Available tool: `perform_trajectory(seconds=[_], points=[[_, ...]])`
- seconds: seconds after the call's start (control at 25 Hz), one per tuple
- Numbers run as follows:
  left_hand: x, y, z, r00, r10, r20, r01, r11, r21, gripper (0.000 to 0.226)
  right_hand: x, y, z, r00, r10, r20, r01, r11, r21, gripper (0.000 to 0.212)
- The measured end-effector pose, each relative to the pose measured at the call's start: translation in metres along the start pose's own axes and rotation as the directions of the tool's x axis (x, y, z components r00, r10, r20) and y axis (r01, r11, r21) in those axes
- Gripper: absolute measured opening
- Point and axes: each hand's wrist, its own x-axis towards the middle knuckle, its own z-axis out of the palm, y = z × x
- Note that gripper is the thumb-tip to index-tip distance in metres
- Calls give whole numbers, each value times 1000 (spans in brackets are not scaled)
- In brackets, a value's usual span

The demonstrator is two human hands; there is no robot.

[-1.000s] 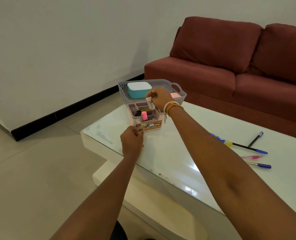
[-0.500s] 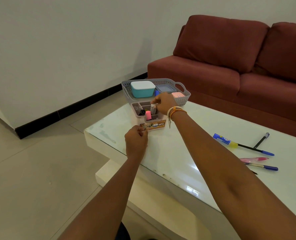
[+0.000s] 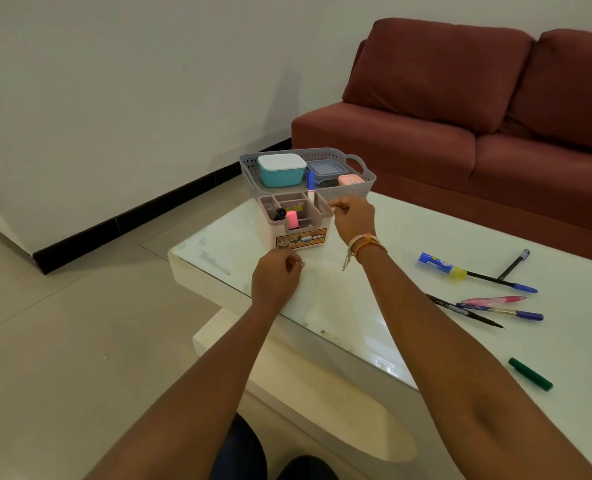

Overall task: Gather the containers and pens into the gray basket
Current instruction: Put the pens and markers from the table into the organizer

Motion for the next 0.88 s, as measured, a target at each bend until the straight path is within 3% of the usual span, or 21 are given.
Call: perform_trajectory(seconds=[0.2,0.32,0.44,0.56,0.76,0.88], points=[[-19,11,16,965,228,129,-259,909,325,32,-38,72,-44,985,155,-76,-167,965,-203,30],[-25,28,30,936,270,227,-342,853,395,38,-55,97,-75,961,189,-202,-254,891,-377,31],[-26,29,32,936,248,248,-326,877,353,34,-58,114,-101,944,261,-204,-331,711,-620,33],[-25,25,27,944,229,239,-300,899,320,30,-57,122,-106,948,298,-112,-278,604,-747,30],[-23,25,28,949,215,231,-280,913,298,28,-52,117,-90,975,199,-95,-193,563,-803,25],[-21,24,27,955,186,229,-245,934,262,26,-47,99,-71,973,226,-43,-184,654,-734,25]])
